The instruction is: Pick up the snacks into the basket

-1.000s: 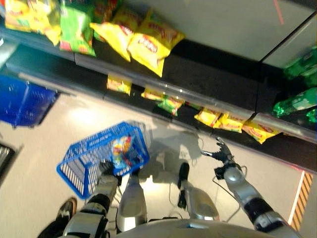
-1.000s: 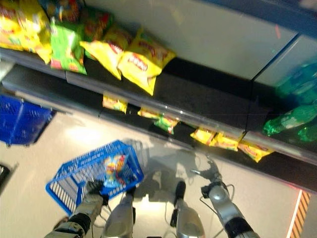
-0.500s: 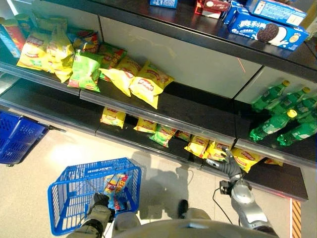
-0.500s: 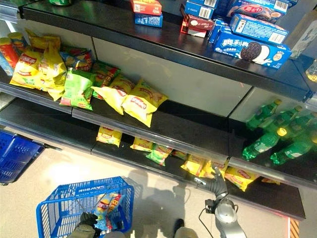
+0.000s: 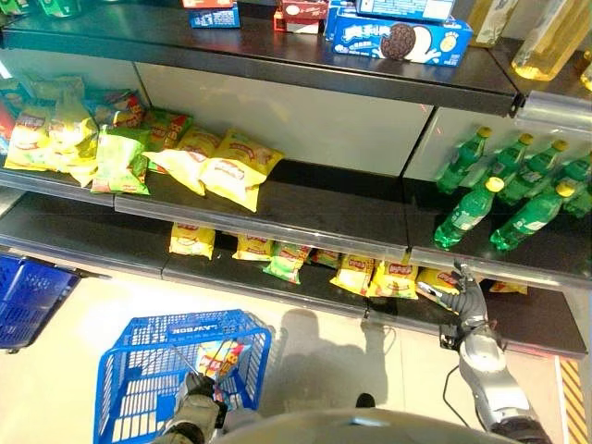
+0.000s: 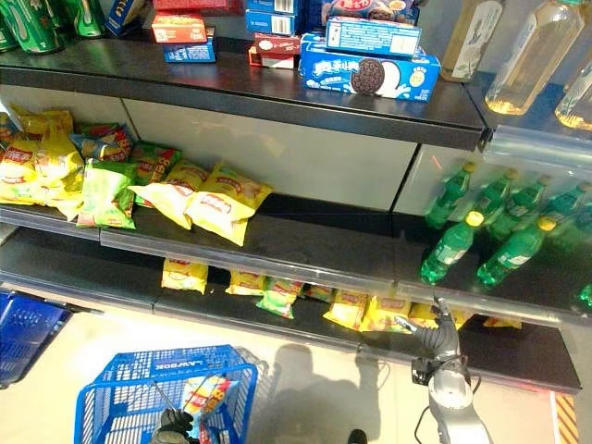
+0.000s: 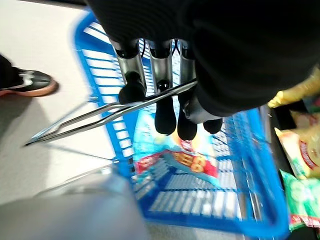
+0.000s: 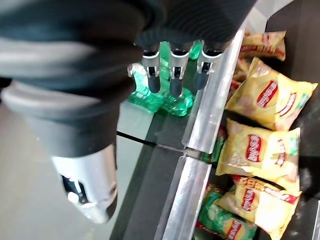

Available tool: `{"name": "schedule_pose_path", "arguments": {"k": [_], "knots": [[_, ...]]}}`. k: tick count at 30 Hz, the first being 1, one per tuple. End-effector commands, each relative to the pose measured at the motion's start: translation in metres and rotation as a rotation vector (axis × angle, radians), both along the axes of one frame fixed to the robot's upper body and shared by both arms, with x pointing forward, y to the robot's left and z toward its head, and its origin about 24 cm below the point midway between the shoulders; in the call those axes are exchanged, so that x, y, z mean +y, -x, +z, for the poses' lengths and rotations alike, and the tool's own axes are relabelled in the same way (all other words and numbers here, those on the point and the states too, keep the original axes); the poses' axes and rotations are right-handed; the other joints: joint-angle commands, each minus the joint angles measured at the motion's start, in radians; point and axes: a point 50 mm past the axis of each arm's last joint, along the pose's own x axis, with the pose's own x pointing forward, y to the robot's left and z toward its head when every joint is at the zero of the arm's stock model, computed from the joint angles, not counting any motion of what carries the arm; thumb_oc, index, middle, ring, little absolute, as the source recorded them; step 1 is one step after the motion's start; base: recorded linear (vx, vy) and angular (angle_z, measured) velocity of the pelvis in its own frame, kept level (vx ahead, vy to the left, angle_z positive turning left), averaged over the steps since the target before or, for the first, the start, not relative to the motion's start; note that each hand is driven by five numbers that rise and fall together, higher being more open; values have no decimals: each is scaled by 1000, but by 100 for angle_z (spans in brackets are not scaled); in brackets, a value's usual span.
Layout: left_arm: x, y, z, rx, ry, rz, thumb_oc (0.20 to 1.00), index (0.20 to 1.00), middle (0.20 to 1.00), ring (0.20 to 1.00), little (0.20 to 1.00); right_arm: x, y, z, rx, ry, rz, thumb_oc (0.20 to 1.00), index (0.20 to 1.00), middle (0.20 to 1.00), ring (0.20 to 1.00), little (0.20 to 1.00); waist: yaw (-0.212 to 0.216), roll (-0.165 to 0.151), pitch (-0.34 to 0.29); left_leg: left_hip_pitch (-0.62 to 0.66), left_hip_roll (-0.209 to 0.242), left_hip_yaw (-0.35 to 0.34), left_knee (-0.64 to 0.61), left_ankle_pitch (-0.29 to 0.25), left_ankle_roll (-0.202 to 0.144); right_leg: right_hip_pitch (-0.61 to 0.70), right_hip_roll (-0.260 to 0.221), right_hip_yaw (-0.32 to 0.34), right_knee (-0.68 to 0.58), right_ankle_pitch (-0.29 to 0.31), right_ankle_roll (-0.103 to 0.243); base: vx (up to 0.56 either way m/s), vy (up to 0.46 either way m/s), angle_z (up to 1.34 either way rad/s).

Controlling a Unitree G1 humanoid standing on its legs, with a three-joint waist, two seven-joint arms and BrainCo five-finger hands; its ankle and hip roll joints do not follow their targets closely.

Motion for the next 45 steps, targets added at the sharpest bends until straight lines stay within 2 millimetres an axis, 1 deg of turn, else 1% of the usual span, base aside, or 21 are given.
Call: {"name": "schedule_pose_path", "arguments": {"k": [1,2,3,4,5,9,11,14,16,17,18,19,20,22,23,25,26,27,30,36,45], "knots": [[-8,-27,9,-102,-9,-41,200,200,200,200,200,-4,-26,49,-237,53,1,1000,1000,1000,1000,1000,27,-59,67,-45,-43,-5,93,56,56,-3,-54,23,53,-59,3,40,-274,0],[-9,-28,10,-103,-21,-97,200,200,200,200,200,-4,-27,52,-238,73,17,1000,1000,1000,1000,1000,25,-55,63,-39,-58,-3,93,37,71,1,-41,25,47,-71,-6,71,-289,2],[-10,-32,13,-126,-46,-147,200,200,200,200,200,-2,-27,51,-241,81,23,1000,1000,1000,1000,1000,38,-47,65,-41,-124,-43,97,5,84,5,-26,32,44,-75,-14,31,-175,5],[-10,-32,13,-126,-46,-147,200,200,200,200,200,-2,-27,51,-241,81,22,1000,1000,1000,1000,1000,37,-48,62,-46,-126,-44,98,8,86,2,-28,31,44,-72,-13,95,-277,-15],[-11,-29,12,-127,-34,-136,200,200,200,200,200,-2,-27,52,-238,96,30,1000,1000,1000,1000,1000,47,-48,61,-75,-229,-53,76,-34,123,19,3,37,36,-72,-29,99,-265,-36],[-15,-12,2,-23,-1,-97,200,200,200,200,200,1,-24,47,-228,78,8,1000,1000,1000,1000,1000,42,-35,48,-76,-298,62,-16,-15,168,32,62,25,27,-78,-37,97,-134,-15],[-16,-8,0,-5,2,-84,200,200,200,200,200,3,-24,47,-231,76,4,1000,1000,1000,1000,1000,48,-32,49,-64,-297,30,-43,-13,169,23,67,32,39,-83,-36,121,15,36],[-19,0,-4,51,0,-115,200,200,200,200,200,6,-18,38,-209,33,-18,1000,1000,1000,1000,1000,26,-37,39,-27,-276,28,-54,-17,178,8,25,6,200,-117,-20,156,69,15],[-17,-1,-4,47,-4,-107,200,200,200,200,200,7,-17,37,-207,31,-24,1000,1000,1000,1000,1000,22,-41,47,-12,-275,37,-54,-31,193,-33,7,7,288,-91,-5,13,21,-11],[-16,-2,-3,47,-7,-119,200,200,200,200,200,5,-19,38,-204,48,-31,1000,1000,1000,1000,1000,17,-47,63,5,-285,45,-54,-48,213,-90,-17,14,419,-23,37,1,94,-24],[-12,-12,1,26,-33,-162,200,200,200,200,200,3,-21,42,-232,49,-64,1000,1000,1000,1000,1000,-19,-33,104,28,-266,33,-54,-49,226,-195,-10,87,593,35,61,23,69,-8],[-11,-16,2,14,-38,-178,200,200,200,200,200,1,-22,42,-234,47,-91,1000,1000,1000,1000,1000,-18,-35,110,38,-262,28,-54,-57,220,-222,-32,98,581,22,53,89,-92,23],[-5,-20,4,12,-52,-188,200,200,200,200,200,-3,-26,43,-240,42,-129,1000,1000,1000,1000,1000,-12,-49,102,49,-248,28,-54,-73,192,-217,-101,81,450,-5,42,115,-151,27],[-4,-20,4,11,-52,-188,200,200,200,200,200,-3,-26,43,-240,41,-129,1000,1000,1000,1000,1000,-16,-48,107,54,-246,24,-54,-74,190,-204,-99,73,441,-5,42,101,-165,27],[1,-23,5,8,-40,-166,200,200,200,200,200,-11,-28,44,-234,45,-160,1000,1000,1000,1000,1000,-22,-68,97,56,-239,7,-54,-92,163,-172,-101,100,212,-2,38,97,-194,31],[5,-24,6,11,-48,-186,200,200,200,200,200,-16,-27,43,-228,50,-184,1000,1000,1000,1000,1000,-30,-81,89,62,-236,-4,-54,-102,153,-163,-74,139,100,15,40,172,-249,38],[8,-29,8,9,-60,-174,200,200,200,200,200,-41,-20,50,-234,137,-291,1000,1000,1000,1000,1000,-14,-89,71,70,-230,-20,-54,-128,148,-119,-66,193,76,-19,48,207,-278,27],[8,-21,5,39,-59,-170,200,200,200,200,200,-34,-21,41,-198,86,-250,1000,1000,1000,1000,1000,-13,-95,65,84,-226,-9,-54,-124,142,-124,-71,186,73,22,50,165,-239,43],[6,-3,-1,59,8,-43,200,200,200,200,200,-36,-20,45,-205,64,-221,1000,1000,1000,1000,1000,-18,-83,35,85,-206,-19,-54,-105,131,-84,-34,157,41,12,33,112,-200,44],[-10,-6,-3,47,50,-49,200,200,200,200,200,-50,-10,50,-212,103,-281,1000,1000,1000,1000,1000,-36,-42,49,56,-156,-37,-54,-75,90,-61,3,117,19,-19,5,18,-125,11],[-19,-9,-2,39,28,-128,200,200,200,200,200,-71,-4,76,-314,158,-375,1000,1000,1000,1000,1000,-50,-1,67,37,-147,-34,-54,-56,75,-55,22,100,11,-39,-7,7,-46,-1]]}}
